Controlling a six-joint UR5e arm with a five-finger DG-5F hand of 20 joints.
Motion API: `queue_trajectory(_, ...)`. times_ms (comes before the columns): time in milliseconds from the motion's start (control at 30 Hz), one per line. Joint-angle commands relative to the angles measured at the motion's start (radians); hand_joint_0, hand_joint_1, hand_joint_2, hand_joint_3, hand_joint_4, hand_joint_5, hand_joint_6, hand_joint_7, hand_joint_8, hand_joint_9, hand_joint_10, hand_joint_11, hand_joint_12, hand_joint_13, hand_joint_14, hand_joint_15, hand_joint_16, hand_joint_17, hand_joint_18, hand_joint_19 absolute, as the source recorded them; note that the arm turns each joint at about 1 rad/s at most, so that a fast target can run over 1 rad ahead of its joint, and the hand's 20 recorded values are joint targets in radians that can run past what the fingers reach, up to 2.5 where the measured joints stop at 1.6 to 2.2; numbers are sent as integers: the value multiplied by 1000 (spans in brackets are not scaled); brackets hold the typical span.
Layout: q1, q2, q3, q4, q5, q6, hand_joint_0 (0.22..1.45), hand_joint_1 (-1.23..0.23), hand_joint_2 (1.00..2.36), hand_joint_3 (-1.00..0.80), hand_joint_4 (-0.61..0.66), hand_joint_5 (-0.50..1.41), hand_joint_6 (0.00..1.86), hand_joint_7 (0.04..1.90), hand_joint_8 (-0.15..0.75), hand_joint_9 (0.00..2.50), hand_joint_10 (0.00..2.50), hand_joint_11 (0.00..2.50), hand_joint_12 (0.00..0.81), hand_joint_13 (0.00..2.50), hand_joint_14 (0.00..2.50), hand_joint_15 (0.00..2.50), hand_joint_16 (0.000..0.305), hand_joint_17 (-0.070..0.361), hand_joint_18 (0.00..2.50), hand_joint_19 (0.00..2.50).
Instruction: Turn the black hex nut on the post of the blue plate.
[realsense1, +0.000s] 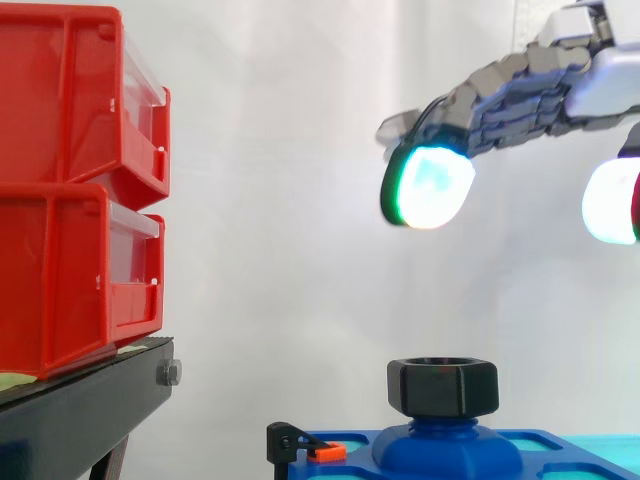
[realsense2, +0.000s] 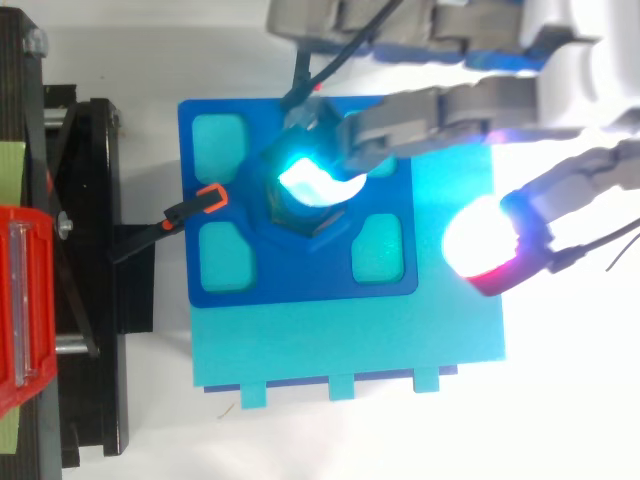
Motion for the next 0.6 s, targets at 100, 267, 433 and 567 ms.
queue_trajectory(100,16,-53,18,66,1,24,492,-841,1000,-500,-16,-300,501,633,133,0,0,0,316,0,0,0,47,105,0,52)
queue_trajectory(267,19,-84,18,84,1,27,486,-823,1000,-500,-3,-300,501,637,136,0,0,0,319,0,0,0,48,107,0,52)
queue_trajectory(433,21,-119,21,113,-5,52,496,-820,1000,-500,-2,-300,501,638,131,0,0,0,316,0,0,0,47,105,0,58)
queue_trajectory(567,16,-144,21,144,-14,69,503,-812,1000,-500,-2,-300,501,634,132,0,0,0,315,0,0,0,46,104,0,53)
